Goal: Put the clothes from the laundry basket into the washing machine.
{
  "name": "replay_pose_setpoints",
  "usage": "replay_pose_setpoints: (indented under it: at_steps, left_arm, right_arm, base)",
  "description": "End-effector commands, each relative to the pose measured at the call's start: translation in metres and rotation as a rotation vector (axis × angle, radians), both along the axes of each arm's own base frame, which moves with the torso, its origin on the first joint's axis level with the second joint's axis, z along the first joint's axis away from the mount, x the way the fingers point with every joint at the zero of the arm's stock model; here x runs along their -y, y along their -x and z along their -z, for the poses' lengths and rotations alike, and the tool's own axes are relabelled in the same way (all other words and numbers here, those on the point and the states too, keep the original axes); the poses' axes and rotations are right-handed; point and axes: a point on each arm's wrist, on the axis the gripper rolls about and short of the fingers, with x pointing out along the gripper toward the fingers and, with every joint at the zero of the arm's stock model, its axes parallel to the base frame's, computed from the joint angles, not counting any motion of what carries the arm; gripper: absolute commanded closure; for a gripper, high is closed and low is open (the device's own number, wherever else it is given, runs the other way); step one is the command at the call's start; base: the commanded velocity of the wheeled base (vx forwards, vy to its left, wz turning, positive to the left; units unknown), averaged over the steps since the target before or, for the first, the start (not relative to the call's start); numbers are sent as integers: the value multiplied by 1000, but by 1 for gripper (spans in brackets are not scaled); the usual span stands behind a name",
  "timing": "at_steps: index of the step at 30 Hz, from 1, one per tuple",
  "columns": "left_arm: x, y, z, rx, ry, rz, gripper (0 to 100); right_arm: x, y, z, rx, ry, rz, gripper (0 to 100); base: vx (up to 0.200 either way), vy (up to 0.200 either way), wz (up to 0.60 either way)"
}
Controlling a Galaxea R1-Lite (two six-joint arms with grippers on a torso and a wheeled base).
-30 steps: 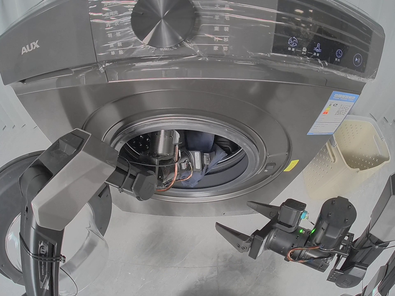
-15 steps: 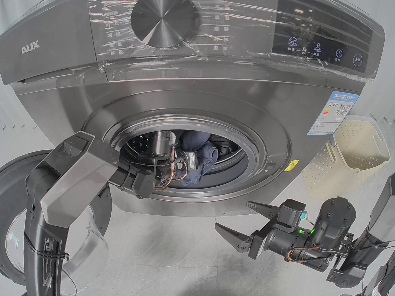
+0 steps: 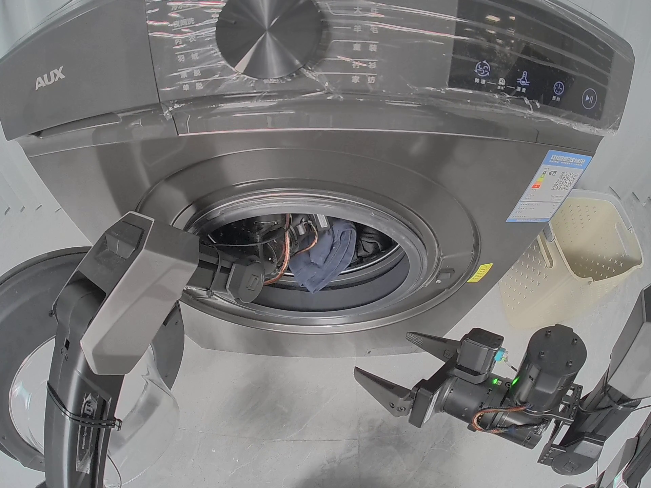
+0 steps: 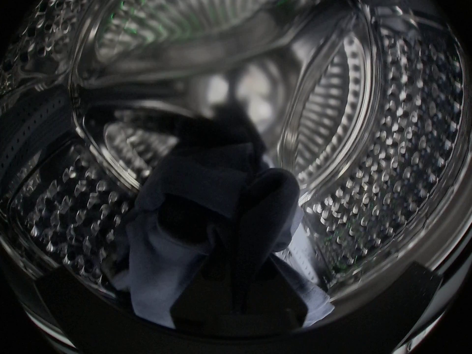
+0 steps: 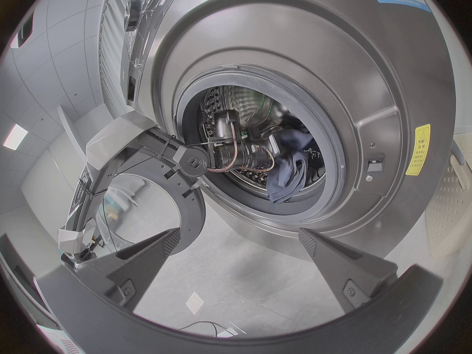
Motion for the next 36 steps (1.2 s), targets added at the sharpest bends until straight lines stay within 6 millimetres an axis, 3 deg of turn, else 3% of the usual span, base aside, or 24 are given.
replay_pose_setpoints:
  at_steps: [1,25,29,30,36]
  left_arm:
    - [4,-6,0,45,34,-12,100]
    - [6,-17,-31,226,131,-48,100]
    - [8,-17,-23,205,118,-57,100]
    - [8,-16,-20,196,111,-56,0]
    - [17,4,-11,131,20,-25,0]
  right_arm:
    - [0,0,0,2,-1,1,0]
    - [0,0,0,0,1,1,0]
    - [0,0,0,0,1,1,0]
    - [0,0,0,0,1,1,0]
    - [2,-1,1,-3,3,10,0]
  base:
    - [0,0,0]
    - [0,0,0]
    - [0,0,0]
    - [0,0,0]
    - [0,0,0]
